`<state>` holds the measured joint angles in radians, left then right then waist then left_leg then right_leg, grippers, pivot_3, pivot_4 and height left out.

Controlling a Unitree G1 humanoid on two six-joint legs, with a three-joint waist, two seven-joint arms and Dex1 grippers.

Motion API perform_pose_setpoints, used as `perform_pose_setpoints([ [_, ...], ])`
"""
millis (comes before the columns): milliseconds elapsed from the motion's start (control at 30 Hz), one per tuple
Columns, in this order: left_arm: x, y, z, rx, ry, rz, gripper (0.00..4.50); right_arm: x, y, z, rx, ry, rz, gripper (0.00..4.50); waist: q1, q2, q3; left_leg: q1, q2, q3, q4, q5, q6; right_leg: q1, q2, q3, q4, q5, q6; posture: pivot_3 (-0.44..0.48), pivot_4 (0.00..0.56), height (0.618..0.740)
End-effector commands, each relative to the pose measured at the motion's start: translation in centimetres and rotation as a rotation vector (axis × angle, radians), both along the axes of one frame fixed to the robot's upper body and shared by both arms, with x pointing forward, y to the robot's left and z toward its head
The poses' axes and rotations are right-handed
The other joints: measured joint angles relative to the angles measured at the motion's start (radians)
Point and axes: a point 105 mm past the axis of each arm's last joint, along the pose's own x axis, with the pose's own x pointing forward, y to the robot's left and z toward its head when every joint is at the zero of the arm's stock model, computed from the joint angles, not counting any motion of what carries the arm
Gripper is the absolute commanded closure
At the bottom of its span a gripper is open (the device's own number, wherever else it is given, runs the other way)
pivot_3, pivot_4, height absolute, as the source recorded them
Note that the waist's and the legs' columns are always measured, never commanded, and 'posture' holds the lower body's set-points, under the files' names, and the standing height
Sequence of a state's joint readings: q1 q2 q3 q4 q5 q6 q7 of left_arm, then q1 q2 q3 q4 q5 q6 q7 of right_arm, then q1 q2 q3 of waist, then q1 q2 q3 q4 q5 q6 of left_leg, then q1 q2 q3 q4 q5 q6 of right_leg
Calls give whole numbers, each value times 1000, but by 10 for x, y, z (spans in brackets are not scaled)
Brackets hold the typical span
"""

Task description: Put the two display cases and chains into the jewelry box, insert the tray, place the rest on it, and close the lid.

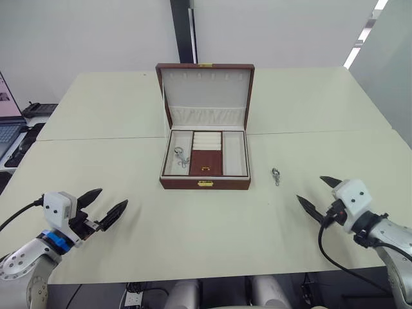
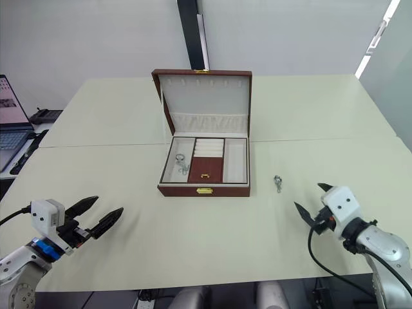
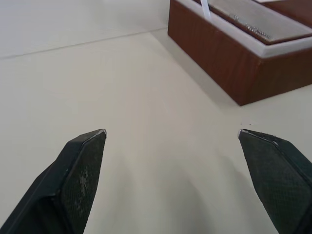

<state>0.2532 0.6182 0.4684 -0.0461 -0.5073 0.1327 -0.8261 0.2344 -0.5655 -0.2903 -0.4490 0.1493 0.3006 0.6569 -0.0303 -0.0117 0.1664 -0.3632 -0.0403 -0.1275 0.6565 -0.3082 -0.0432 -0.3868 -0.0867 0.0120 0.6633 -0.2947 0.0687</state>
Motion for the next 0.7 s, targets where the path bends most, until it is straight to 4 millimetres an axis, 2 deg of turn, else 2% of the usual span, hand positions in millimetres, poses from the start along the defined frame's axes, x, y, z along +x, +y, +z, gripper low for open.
perform_pose_setpoints([
  [33, -2, 4, 4, 32, -20, 25, 0, -3, -19, 6, -9, -58, -70, 10, 1, 0, 0, 0, 0, 0, 0, 0, 0, 0, 0, 0, 0, 0, 0, 0, 150, 740],
  [133, -6, 2, 3, 11, -18, 4, 0, -6, -28, 2, -21, -54, -96, 10, 2, 0, 0, 0, 0, 0, 0, 0, 0, 0, 0, 0, 0, 0, 0, 0, 150, 740],
  [367, -8, -6, 6, 10, -26, -89, 0, -7, -30, 1, -26, -56, -106, 10, 2, 0, 0, 0, 0, 0, 0, 0, 0, 1, 0, 0, 0, 0, 0, 0, 150, 740],
  [600, -11, -32, 16, 21, -45, -289, 0, -6, -31, 1, -53, -62, -110, 10, 1, 0, 0, 0, 0, 0, 0, 0, 0, 1, 0, 0, 0, 0, 0, 0, 150, 740],
  [700, -14, -56, 25, 18, -53, -438, 0, -7, -30, 0, -58, -62, -106, 10, 1, 0, 0, 0, 0, 0, 0, 0, 0, 1, 0, 0, 0, 0, 0, 0, 150, 740],
])
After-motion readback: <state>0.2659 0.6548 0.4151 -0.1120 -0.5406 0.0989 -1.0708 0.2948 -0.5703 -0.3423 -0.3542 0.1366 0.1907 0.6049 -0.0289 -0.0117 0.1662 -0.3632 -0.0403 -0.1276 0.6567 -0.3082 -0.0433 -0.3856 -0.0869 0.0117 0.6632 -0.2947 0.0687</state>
